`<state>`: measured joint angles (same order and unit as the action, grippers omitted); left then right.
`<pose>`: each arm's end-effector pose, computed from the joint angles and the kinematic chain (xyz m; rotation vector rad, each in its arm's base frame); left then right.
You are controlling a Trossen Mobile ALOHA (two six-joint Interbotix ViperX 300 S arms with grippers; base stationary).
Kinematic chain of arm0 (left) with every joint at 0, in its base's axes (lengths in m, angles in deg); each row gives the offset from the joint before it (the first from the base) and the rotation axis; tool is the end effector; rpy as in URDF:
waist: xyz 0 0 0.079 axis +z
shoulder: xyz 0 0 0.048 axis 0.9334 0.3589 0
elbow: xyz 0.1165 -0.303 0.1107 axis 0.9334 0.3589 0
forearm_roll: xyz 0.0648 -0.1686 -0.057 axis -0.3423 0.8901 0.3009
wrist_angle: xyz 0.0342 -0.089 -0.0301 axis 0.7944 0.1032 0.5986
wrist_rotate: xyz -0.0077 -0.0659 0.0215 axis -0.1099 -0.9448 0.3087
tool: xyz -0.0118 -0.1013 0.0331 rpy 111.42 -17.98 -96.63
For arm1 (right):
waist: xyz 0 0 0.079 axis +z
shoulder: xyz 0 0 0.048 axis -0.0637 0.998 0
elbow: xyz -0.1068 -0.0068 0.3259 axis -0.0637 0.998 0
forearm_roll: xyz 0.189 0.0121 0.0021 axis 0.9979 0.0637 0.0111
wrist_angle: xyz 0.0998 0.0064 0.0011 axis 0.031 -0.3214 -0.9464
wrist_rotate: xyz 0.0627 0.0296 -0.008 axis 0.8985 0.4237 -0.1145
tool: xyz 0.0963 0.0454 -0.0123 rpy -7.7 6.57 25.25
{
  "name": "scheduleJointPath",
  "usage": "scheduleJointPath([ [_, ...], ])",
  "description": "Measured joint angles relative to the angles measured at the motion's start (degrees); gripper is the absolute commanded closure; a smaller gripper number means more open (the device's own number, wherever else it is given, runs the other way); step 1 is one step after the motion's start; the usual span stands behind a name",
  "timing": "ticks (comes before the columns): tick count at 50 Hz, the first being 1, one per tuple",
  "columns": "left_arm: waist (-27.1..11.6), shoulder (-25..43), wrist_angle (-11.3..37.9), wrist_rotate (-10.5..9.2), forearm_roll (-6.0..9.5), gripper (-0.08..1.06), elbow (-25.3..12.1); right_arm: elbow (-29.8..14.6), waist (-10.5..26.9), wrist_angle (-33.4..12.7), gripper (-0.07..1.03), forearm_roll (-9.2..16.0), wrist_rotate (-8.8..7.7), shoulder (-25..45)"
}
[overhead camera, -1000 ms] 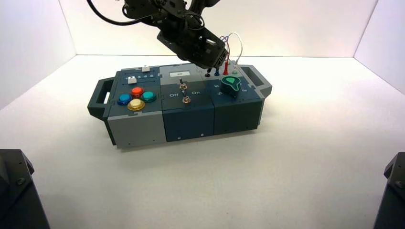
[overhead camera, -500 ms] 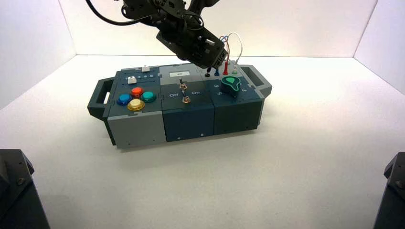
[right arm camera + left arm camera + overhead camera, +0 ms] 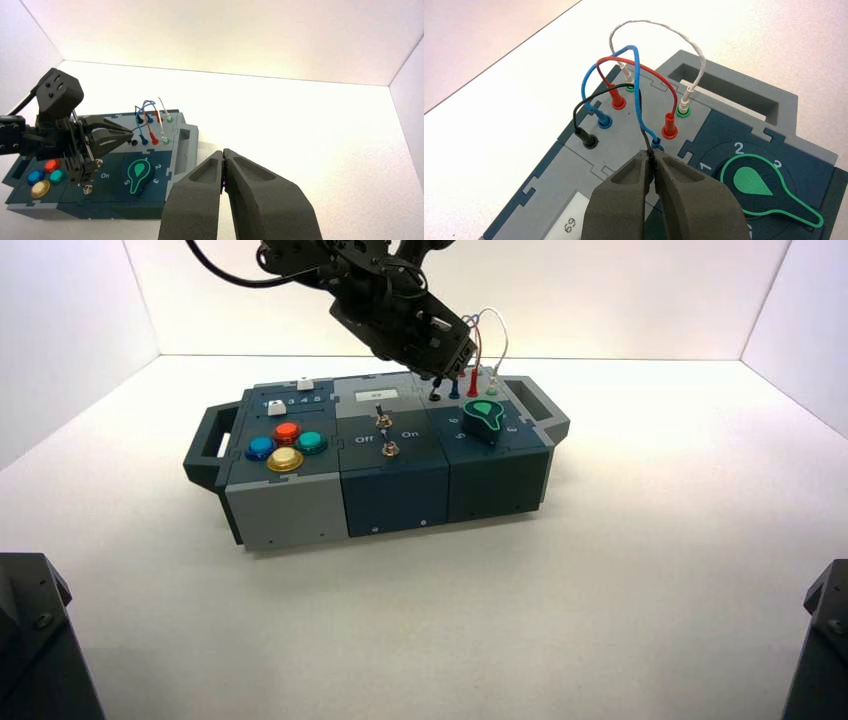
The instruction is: Insert the black wire.
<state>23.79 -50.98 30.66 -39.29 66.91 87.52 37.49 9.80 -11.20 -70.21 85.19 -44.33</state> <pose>0.3102 -0.2836 0.0980 0.4167 0.6336 -0.6788 0.1368 0.0345 0.2441 0.0500 0.4715 0.2154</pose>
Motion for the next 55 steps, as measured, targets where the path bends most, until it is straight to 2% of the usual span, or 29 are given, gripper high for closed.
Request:
scheduleJointPath([
  [26,0.62,0.09,0.00,0.00,-1.05,1.00,-1.58,0.00,-0.09,0.00,0.98,0.00,0.00,0.00],
  [55,0.70,0.18,0.97,-0.44,-1.05,1.00,-1.85,0.00,-0.09,0.00,0.98,0.00,0.00,0.00],
])
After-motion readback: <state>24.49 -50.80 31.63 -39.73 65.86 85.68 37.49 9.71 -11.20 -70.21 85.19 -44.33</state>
